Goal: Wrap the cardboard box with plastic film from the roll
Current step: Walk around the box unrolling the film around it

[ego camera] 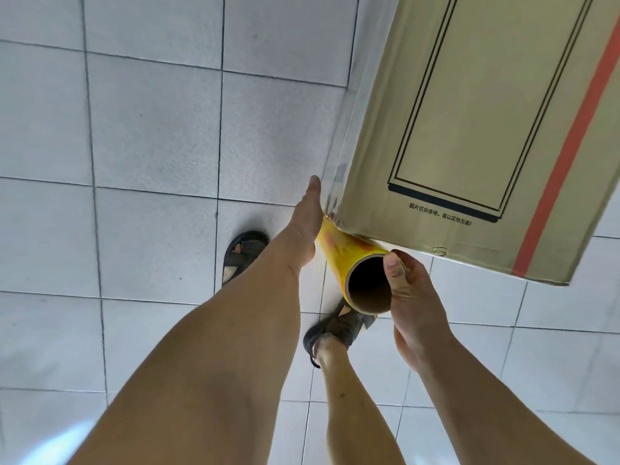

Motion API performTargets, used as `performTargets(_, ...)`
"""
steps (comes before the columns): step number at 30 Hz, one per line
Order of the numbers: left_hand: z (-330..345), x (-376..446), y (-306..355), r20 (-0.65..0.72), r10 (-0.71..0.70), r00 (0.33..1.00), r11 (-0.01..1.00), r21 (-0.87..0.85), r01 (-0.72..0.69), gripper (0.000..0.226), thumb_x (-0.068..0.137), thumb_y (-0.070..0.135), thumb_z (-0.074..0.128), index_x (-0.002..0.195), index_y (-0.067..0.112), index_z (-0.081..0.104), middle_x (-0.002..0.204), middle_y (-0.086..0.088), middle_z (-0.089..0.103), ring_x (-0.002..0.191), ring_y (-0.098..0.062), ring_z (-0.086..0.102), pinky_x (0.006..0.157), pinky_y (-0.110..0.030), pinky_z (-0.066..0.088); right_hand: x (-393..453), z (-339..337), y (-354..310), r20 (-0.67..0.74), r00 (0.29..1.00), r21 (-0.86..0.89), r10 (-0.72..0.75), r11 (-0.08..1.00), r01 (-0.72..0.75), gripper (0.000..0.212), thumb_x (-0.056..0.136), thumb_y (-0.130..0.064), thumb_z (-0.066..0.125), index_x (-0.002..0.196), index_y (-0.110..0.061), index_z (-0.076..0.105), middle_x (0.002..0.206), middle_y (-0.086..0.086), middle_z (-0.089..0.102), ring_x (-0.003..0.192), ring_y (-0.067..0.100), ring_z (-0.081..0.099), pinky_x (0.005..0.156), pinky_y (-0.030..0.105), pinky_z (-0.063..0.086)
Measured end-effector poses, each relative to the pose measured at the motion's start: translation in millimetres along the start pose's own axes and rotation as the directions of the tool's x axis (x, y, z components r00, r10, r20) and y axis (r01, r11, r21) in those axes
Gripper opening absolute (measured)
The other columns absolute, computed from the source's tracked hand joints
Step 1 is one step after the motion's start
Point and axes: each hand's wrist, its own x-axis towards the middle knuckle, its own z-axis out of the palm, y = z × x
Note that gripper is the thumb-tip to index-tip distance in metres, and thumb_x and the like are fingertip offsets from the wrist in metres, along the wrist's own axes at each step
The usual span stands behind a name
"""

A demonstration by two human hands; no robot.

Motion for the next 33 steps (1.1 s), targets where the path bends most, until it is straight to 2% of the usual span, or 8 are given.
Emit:
performTargets(2, 6.0, 11.2, -4.6, 0.082, -0.009, 0.997, 0.998, -0.055, 0.014, 0.075, 0.113, 0.071, 0.026, 0.167, 0.024, 0.046, 0.158, -0.008, 0.062, 0.138, -0.029, 0.063, 0.109, -0.041, 0.055, 3.7, -3.1, 1.5, -0.001, 1.000, -0.009, -0.018, 1.000, 0.018, 0.068, 0.076, -0.059, 0.057, 0.134, -0.024, 0.054, 0.120, -0.001, 0.066, 0.110, 0.018, 0.063, 0.081, 0.028, 0.050)
performTargets(4, 11.8, 18.7, -8.4, 0.113, -0.007, 0.994, 1.000, -0.024, 0.009, 0.078, 0.110, 0.075, 0.027, 0.158, 0.022, 0.058, 0.126, -0.006, 0.076, 0.107, -0.020, 0.071, 0.080, -0.032, 0.057, 9.5, -8.3, 6.5, -0.013, 0.999, 0.006, -0.031, 0.999, 0.031, 0.066, 0.079, -0.063, 0.060, 0.133, -0.024, 0.056, 0.119, 0.000, 0.068, 0.110, 0.019, 0.064, 0.079, 0.028, 0.050)
performTargets(10, 23.3, -4.8, -19.4, 0.070, -0.045, 0.997, 0.973, -0.225, 0.059, 0.083, 0.108, 0.078, 0.018, 0.097, 0.018, 0.074, 0.077, -0.003, 0.080, 0.070, -0.017, 0.078, 0.064, -0.026, 0.061, 9.6, -10.6, 8.0, 0.022, 1.000, 0.117, -0.007, 0.993, 0.004, 0.065, 0.080, -0.055, 0.065, 0.134, -0.019, 0.057, 0.122, 0.006, 0.069, 0.112, 0.024, 0.066, 0.089, 0.037, 0.057)
performTargets(15, 42.2, -48.3, -66.6, -0.017, 0.037, 0.999, 0.994, -0.105, -0.039, 0.111, 0.082, 0.105, 0.026, 0.152, 0.026, 0.062, 0.138, -0.005, 0.075, 0.125, -0.025, 0.070, 0.107, -0.040, 0.056, 7.7, -11.0, 1.0, 0.040, 0.998, 0.230, 0.043, 0.972, -0.051, 0.065, 0.076, -0.046, 0.072, 0.134, -0.021, 0.059, 0.124, 0.003, 0.070, 0.115, 0.018, 0.065, 0.093, 0.033, 0.053)
performTargets(21, 48.6, -62.6, -84.8, 0.099, -0.008, 0.995, 0.984, 0.175, -0.010, 0.161, 0.035, 0.123, 0.042, 0.169, 0.034, 0.038, 0.166, 0.002, 0.054, 0.153, -0.023, 0.051, 0.126, -0.050, 0.043, 5.8, -36.8, -3.4, -0.007, 0.999, 0.032, 0.050, 0.998, -0.050, 0.059, 0.084, -0.036, 0.079, 0.135, -0.020, 0.055, 0.123, 0.000, 0.064, 0.103, 0.013, 0.062, 0.076, 0.024, 0.049)
performTargets(26, 66.9, -62.7, -58.0, -0.002, 0.044, 0.999, 0.950, 0.309, -0.041, 0.135, 0.066, 0.112, 0.043, 0.162, 0.017, 0.048, 0.160, -0.002, 0.059, 0.148, -0.025, 0.054, 0.123, -0.036, 0.034, 9.0, -43.8, 2.4, -0.002, 0.998, 0.038, 0.058, 0.998, -0.058, 0.053, 0.081, -0.050, 0.078, 0.122, -0.023, 0.058, 0.114, -0.002, 0.068, 0.100, 0.012, 0.065, 0.088, 0.032, 0.054)
performTargets(29, 75.2, -58.4, -60.2, 0.020, 0.036, 0.999, 0.978, 0.207, -0.039, 0.105, 0.079, 0.101, 0.053, 0.146, 0.022, 0.065, 0.142, -0.002, 0.074, 0.132, -0.023, 0.068, 0.119, -0.046, 0.052, 13.6, -49.2, 11.0, 0.048, 0.998, 0.126, 0.036, 0.991, -0.041, 0.053, 0.084, -0.061, 0.068, 0.124, -0.027, 0.058, 0.120, -0.002, 0.069, 0.112, 0.017, 0.065, 0.103, 0.044, 0.051)
performTargets(33, 84.3, -60.9, -75.4, 0.057, -0.023, 0.998, 0.993, 0.118, 0.016, 0.118, 0.061, 0.108, 0.057, 0.141, 0.022, 0.071, 0.134, -0.008, 0.080, 0.127, -0.029, 0.075, 0.113, -0.053, 0.059, 10.4, -64.7, 12.4, 0.065, 0.998, 0.073, 0.023, 0.997, -0.028, 0.057, 0.093, -0.057, 0.059, 0.140, -0.024, 0.052, 0.128, -0.002, 0.062, 0.118, 0.018, 0.059, 0.107, 0.041, 0.047)
